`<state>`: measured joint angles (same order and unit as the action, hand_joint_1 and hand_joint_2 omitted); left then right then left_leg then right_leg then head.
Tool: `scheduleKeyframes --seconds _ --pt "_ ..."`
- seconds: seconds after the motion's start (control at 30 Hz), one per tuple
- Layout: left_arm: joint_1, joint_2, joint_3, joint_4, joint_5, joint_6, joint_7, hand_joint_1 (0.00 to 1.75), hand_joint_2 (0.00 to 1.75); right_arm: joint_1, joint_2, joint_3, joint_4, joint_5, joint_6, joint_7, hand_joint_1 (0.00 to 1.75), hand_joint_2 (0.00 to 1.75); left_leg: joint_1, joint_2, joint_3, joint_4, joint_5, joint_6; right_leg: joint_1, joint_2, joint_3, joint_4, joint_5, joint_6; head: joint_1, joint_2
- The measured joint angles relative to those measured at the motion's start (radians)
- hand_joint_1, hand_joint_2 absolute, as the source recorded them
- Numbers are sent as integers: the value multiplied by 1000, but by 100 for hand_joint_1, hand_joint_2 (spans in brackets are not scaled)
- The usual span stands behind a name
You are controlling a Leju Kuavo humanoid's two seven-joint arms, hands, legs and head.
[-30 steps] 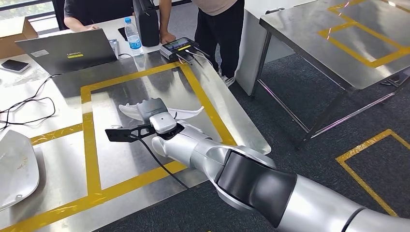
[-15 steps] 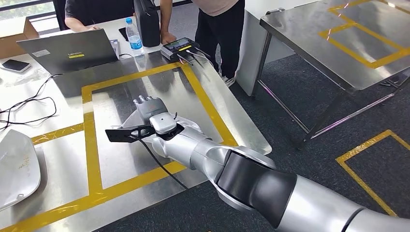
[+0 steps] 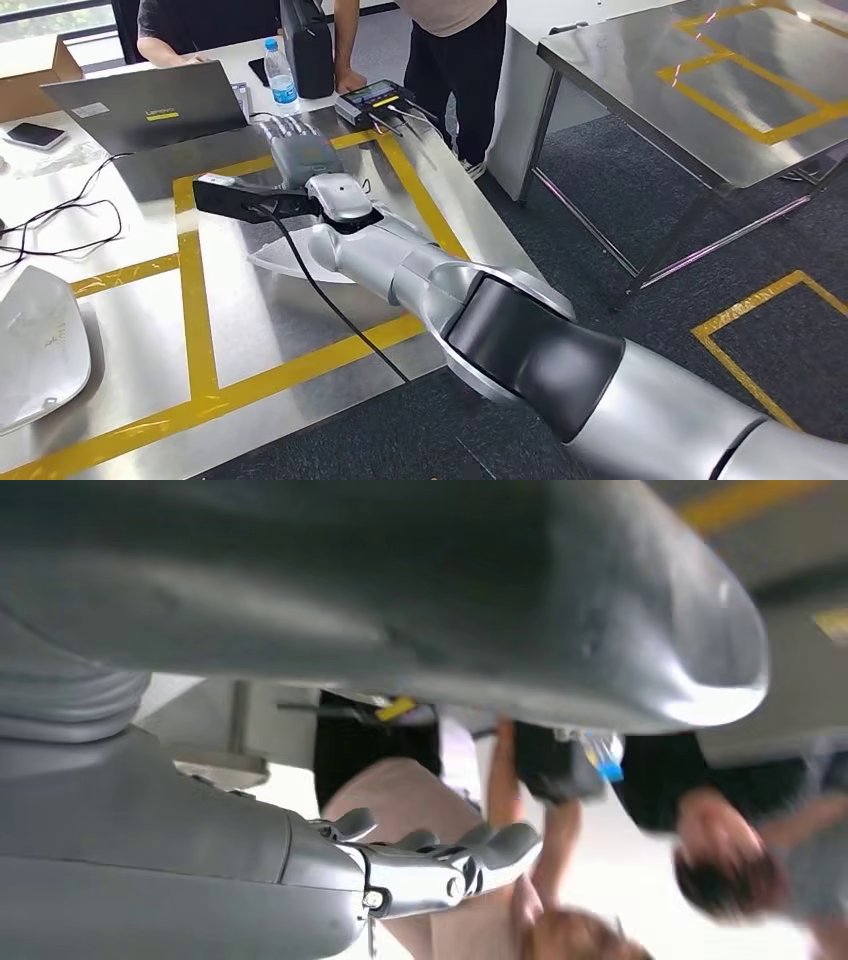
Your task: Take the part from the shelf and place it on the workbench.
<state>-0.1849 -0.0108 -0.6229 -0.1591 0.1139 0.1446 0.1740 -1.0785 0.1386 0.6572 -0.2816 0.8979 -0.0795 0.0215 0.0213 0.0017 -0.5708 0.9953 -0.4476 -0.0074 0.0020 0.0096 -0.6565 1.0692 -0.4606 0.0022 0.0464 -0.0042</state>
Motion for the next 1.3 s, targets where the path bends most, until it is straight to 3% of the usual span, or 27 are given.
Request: scheduleKeyframes --seconds 0.07,0.13,0.17,0.2,0.27,0.33,0.4,0.47,0.5,0.6,0.63,0.67,0.7,0.8,0.83,0.9,0.97,1.0,1.03,1.1,1.13,1.17,1.2,1.23,1.3 --pt "4 -1 0 1 4 0 -1 0 0 -35 -3 -27 -18 -25 -50 -42 0 0 5 4 -2 -3 5 4 -7 -2 -52 122 -67 10 5 0" --pt "8 -2 0 2 8 0 -2 0 0 -66 -5 -55 -38 -41 -75 -70 0 0 10 7 -6 2 5 2 -17 -3 -91 226 -102 21 6 0" --pt "10 -3 0 2 10 0 -3 0 0 -79 -6 -67 -49 -45 -78 -77 0 0 14 7 -7 5 4 -2 -23 -4 -87 228 -93 27 7 0" --pt "11 -4 0 2 11 0 -3 0 0 -89 -7 -77 -58 -49 -83 -84 0 0 19 7 -9 10 3 -7 -29 -5 -63 187 -68 33 8 0" --pt "11 -4 0 3 13 0 -4 0 0 -104 -10 -95 -84 -57 -107 -106 0 0 27 4 -17 26 -2 -26 -38 -5 8 55 -20 46 11 0" --pt "11 -4 0 3 15 0 -8 0 0 -113 -10 -113 -126 -65 -130 -129 0 0 26 2 -28 39 -4 -48 -39 1 38 -12 -6 38 16 0" --pt "12 -5 0 3 15 0 -11 0 0 -114 -13 -130 -180 -65 -132 -136 0 0 26 1 -33 36 4 -65 -36 5 30 -7 -4 15 16 0" --pt "15 -5 0 3 16 0 -11 0 0 -113 -16 -144 -237 -57 -128 -134 0 0 28 1 -41 43 -6 -74 -35 4 22 -9 6 -5 16 0" --pt "15 -6 0 3 17 0 -10 0 0 -112 -17 -149 -266 -51 -126 -132 0 0 28 1 -54 71 -31 -74 -35 3 17 -11 12 -15 15 0" --pt "17 -6 0 3 20 0 -9 0 0 -99 -21 -160 -343 -36 -122 -123 0 0 19 1 -118 251 -142 -66 -26 2 -1 -14 30 -32 15 0" --pt "17 -5 0 3 20 0 -9 0 0 -90 -23 -161 -364 -32 -121 -121 0 0 15 1 -129 297 -163 -62 -21 2 -8 -14 36 -35 15 0" --pt "18 -5 0 4 20 0 -9 0 0 -81 -25 -163 -385 -29 -119 -120 0 0 10 1 -124 309 -167 -55 -16 2 -17 -14 43 -38 15 0" --pt "19 -5 0 4 20 0 -8 0 0 -73 -28 -167 -405 -26 -118 -118 0 0 5 1 -100 282 -155 -46 -11 3 -26 -14 51 -39 15 0" --pt "17 -3 0 3 20 0 -9 0 0 -60 -35 -181 -459 -19 -112 -113 0 0 -15 2 15 96 -104 -15 -2 3 -47 -15 77 -35 18 0" --pt "15 -2 0 3 20 -1 -9 0 0 -58 -37 -185 -473 -18 -110 -112 0 0 -21 2 32 62 -96 -8 -2 2 -49 -17 84 -29 18 0" --pt "14 -2 0 2 18 -2 -9 0 0 -53 -42 -191 -494 -15 -106 -111 0 0 -28 2 28 47 -80 0 -4 0 -48 -27 100 -16 19 0" --pt "13 -3 0 3 16 -1 -9 0 0 -50 -46 -198 -506 -10 -101 -108 0 0 -23 4 20 40 -55 10 -4 -1 -55 -31 102 -4 16 0" --pt "13 -3 0 3 16 -1 -9 0 0 -49 -48 -202 -510 -8 -97 -106 0 0 -20 6 12 34 -40 16 -5 -2 -66 -15 78 1 17 0" --pt "13 -3 0 3 15 0 -9 0 0 -49 -51 -207 -514 -5 -94 -105 0 0 -16 8 2 30 -25 21 -6 -2 -82 24 36 6 17 0" --pt "12 -3 0 3 14 0 -10 0 0 -44 -55 -213 -518 0 -91 -104 0 0 -16 11 -26 29 -1 26 -10 -4 -119 152 -64 16 20 0" --pt "13 -3 0 3 14 0 -10 0 0 -39 -56 -216 -519 3 -90 -104 0 0 -15 12 -40 29 10 25 -12 -4 -128 212 -92 20 21 0" --pt "13 -4 0 3 14 0 -10 0 0 -32 -57 -219 -520 6 -90 -104 0 0 -14 12 -55 30 21 24 -14 -4 -124 246 -99 24 21 0" --pt "13 -4 0 3 14 0 -10 0 0 -26 -57 -223 -523 9 -90 -104 0 0 -13 13 -69 32 31 22 -15 -5 -103 247 -87 26 21 0" --pt "13 -4 0 3 14 0 -9 0 0 -22 -58 -227 -527 11 -89 -104 0 0 -12 13 -83 34 40 19 -17 -5 -62 210 -67 27 22 0" --pt "13 -4 0 3 14 0 -9 0 0 -19 -58 -234 -540 15 -89 -104 0 0 -10 12 -106 41 57 8 -18 -6 47 77 -53 24 25 0"
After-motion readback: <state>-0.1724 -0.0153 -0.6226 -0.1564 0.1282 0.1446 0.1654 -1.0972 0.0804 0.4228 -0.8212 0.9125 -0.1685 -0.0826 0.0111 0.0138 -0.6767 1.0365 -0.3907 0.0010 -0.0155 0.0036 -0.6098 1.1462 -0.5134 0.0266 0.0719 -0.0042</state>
